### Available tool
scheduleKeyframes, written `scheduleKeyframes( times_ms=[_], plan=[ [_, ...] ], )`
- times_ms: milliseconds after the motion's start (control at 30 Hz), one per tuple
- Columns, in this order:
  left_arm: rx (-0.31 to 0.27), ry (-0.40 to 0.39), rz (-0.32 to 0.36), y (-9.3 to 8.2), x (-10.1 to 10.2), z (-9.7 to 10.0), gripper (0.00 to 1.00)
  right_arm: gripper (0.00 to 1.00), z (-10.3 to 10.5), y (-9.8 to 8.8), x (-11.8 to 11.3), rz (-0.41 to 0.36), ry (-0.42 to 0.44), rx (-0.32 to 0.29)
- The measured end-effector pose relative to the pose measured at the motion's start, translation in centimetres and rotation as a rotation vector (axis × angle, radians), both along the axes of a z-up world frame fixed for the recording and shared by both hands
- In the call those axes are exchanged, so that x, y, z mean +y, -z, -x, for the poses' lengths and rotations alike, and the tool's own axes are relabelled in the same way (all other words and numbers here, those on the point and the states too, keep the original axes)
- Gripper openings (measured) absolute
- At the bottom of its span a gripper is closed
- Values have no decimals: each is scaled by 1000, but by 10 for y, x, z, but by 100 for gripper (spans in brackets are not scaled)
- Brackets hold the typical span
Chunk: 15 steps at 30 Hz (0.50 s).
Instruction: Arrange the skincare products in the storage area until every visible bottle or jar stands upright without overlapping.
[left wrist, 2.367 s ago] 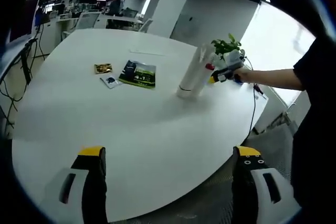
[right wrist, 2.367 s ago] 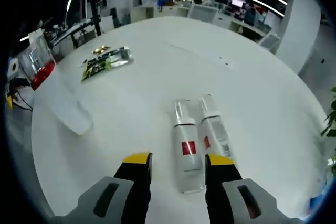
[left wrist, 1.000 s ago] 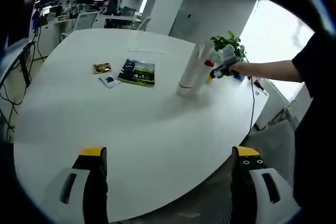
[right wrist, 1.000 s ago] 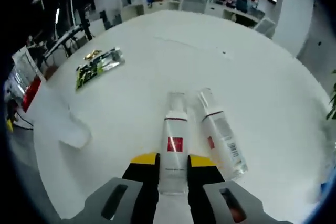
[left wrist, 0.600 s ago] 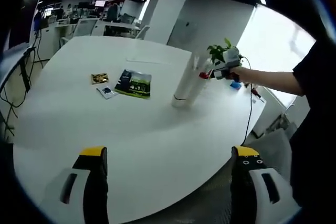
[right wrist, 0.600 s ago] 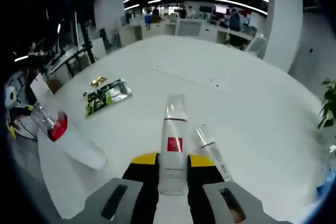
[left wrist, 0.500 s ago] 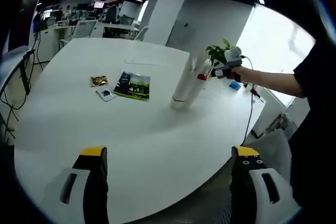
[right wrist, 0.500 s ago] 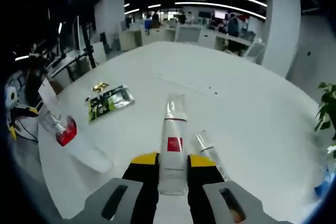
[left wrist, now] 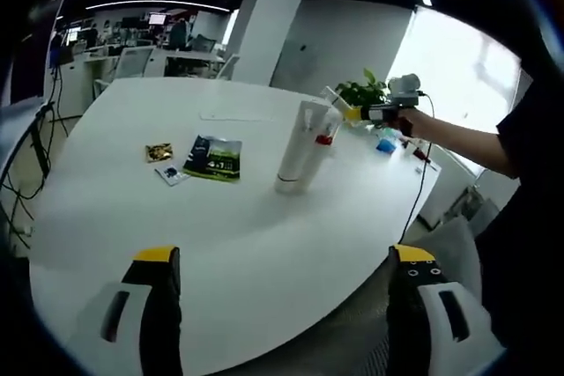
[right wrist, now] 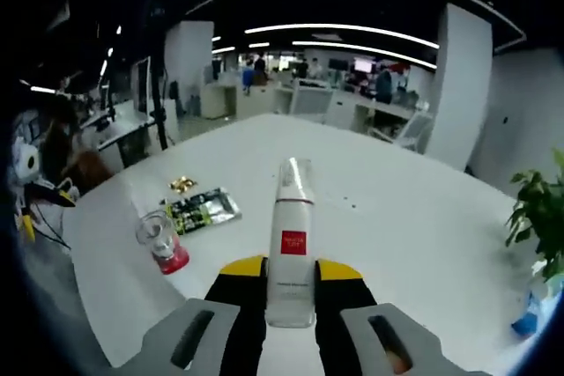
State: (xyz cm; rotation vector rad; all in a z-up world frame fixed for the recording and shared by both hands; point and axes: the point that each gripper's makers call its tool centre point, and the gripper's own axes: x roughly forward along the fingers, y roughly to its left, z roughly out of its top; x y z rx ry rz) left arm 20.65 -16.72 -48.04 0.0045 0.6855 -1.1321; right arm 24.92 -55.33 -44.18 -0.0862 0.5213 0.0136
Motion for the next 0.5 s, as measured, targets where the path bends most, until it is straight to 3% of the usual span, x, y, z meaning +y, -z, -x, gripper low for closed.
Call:
scheduleKeyframes(
  times_ms=[400,500],
  plan=[
    [-31,31,24,-23,-2,8,90,11,15,-45,25,46,53,-141],
    [-36,37,43,-30,-8,9,90,11,25,-66,34,47,86,-196]
  ],
)
